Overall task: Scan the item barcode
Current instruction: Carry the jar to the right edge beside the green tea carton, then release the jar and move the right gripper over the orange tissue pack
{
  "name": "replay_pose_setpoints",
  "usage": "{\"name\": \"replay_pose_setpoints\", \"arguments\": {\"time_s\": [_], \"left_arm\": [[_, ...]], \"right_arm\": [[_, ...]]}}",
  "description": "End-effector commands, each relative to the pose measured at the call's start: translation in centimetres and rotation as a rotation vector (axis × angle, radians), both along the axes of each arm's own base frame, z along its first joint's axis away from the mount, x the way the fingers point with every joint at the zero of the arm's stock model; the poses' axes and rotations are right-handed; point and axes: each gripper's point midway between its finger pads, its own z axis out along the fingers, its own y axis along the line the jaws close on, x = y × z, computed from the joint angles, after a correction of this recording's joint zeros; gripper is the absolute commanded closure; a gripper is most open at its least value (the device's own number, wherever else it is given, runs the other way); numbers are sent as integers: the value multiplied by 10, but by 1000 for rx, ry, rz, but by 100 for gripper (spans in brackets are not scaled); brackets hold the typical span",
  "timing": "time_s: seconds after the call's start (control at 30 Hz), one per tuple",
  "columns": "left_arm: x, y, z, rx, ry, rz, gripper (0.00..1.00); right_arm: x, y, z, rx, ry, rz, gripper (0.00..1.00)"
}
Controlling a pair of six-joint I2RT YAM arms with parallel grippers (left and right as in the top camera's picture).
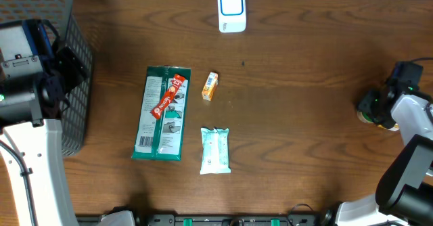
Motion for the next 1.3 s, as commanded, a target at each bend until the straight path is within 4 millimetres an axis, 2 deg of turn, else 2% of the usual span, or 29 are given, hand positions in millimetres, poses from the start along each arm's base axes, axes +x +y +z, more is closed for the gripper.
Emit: {"name": "replay_pose_setpoints", "arguments": {"time_s": [0.0,0.1,0.13,0.17,0.27,0.4,0.6,0.67,0.7,0.8,0.9,0.93,1.0,1.17,1.27], "left_arm": [[0,3,2,15,3,4,12],[0,3,2,15,2,4,12],[0,3,2,15,3,4,12],[0,3,2,15,2,4,12],[0,3,2,15,3,4,12],[0,3,2,15,3,5,12],[0,3,2,15,3,4,12],[0,3,2,15,3,4,12],[0,3,2,15,3,4,12],[0,3,2,15,3,4,12],[0,3,2,15,3,4,12],[0,3,2,15,3,4,12],[0,3,2,15,3,4,12],[0,3,2,15,3,5,12],[0,3,2,15,3,4,12]], "right_arm": [[1,-4,3,2,-18,-37,43],[2,-4,3,0,-20,-37,12],[2,-4,4,0,-22,-37,4],[3,-4,5,0,-25,-36,1],[6,0,10,29,-32,-22,1],[13,5,32,71,-31,-11,1],[14,4,95,87,7,-12,1],[15,11,115,113,6,1,1],[17,23,129,151,-4,25,1],[22,51,144,238,-24,84,1],[28,87,146,353,-41,155,1],[30,104,146,396,-39,192,1],[31,124,145,427,-32,239,1],[36,179,145,428,-15,389,1],[42,223,147,424,-30,488,1]]}}
